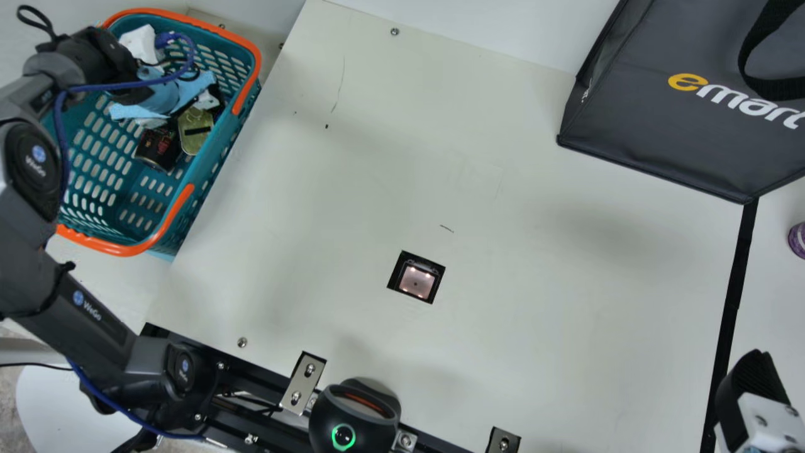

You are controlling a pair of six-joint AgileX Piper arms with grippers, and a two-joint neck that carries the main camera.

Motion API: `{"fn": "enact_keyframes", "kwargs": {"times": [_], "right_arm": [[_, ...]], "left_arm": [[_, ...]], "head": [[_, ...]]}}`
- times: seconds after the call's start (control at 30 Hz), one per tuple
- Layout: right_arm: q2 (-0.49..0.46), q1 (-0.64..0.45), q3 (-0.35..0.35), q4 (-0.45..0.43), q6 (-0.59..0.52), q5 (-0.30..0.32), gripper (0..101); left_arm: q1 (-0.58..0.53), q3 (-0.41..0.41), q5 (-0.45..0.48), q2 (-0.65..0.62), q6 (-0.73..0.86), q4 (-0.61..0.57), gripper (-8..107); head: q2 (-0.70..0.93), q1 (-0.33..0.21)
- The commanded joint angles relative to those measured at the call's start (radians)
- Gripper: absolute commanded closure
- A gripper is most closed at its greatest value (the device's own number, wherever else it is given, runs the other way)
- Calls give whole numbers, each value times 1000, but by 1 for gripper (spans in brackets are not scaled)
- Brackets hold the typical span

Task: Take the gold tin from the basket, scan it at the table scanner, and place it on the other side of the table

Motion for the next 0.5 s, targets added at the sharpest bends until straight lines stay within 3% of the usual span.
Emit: {"fn": "enact_keyframes", "kwargs": {"times": [0.0, 0.47], "right_arm": [[0, 0, 0, 0, 0, 0, 6], [0, 0, 0, 0, 0, 0, 6]], "left_arm": [[6, -1, 8, -37, -2, 6, 107], [46, -65, 170, -236, 18, 0, 107]], "head": [[4, -29], [4, -29]]}}
